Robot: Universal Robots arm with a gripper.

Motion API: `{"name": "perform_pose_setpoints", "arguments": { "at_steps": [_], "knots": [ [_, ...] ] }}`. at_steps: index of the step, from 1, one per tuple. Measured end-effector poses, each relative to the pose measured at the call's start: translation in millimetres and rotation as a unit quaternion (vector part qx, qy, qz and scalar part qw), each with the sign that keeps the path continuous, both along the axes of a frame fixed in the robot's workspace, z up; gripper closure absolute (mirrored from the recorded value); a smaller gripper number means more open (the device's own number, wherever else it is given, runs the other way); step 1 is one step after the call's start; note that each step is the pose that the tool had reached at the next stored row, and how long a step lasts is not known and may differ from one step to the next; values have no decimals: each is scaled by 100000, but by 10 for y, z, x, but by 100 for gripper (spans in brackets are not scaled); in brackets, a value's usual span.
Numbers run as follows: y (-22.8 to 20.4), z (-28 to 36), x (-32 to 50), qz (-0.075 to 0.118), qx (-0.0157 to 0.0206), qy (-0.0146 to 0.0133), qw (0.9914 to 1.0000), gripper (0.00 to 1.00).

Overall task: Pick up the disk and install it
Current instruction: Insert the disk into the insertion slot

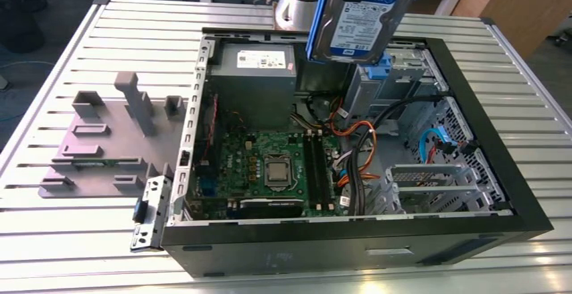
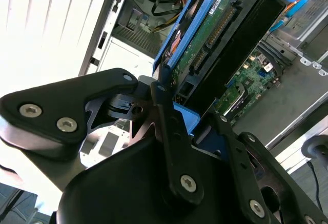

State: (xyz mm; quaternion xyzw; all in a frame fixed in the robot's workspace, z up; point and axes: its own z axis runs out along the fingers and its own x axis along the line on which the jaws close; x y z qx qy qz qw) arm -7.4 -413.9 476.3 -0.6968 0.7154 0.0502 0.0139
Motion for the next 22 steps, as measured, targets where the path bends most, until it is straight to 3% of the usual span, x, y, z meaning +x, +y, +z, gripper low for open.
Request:
{"name": "perform_pose_setpoints", "arguments": {
  "at_steps": [22],
  "knots": [
    [-53,-1,23,2,2,-1,100000,63]
  ]
}}
